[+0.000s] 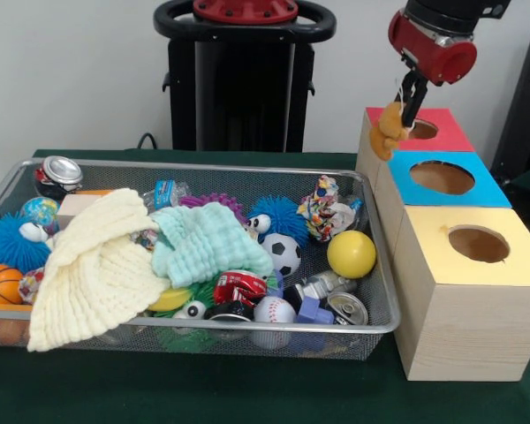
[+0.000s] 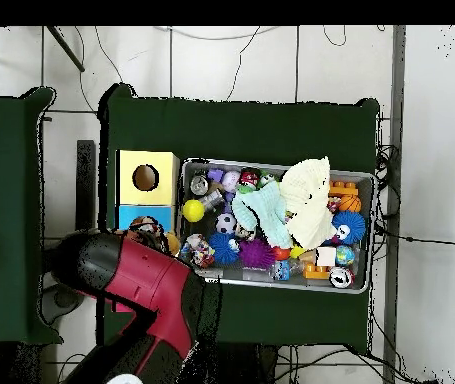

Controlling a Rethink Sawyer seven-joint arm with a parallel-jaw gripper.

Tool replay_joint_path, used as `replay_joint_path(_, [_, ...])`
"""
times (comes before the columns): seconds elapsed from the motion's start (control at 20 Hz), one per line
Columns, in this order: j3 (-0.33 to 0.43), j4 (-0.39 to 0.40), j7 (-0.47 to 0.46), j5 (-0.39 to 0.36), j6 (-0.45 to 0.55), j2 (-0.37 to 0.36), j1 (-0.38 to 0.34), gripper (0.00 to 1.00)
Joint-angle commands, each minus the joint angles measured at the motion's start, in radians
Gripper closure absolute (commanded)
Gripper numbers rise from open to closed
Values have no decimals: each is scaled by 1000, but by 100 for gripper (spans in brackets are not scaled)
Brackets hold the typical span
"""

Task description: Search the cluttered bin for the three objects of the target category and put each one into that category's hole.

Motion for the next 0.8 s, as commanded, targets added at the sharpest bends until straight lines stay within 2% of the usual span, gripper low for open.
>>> replay_joint_path(0.05, [140,161,201,29,-10,-30,7,100])
replay_joint_path(0.2, [111,148,225,8,21,-40,37,100])
replay_joint_path(0.45, [105,158,215,2,63,-86,58,100])
replay_joint_path(0.8, [112,143,208,-4,44,-83,73,100])
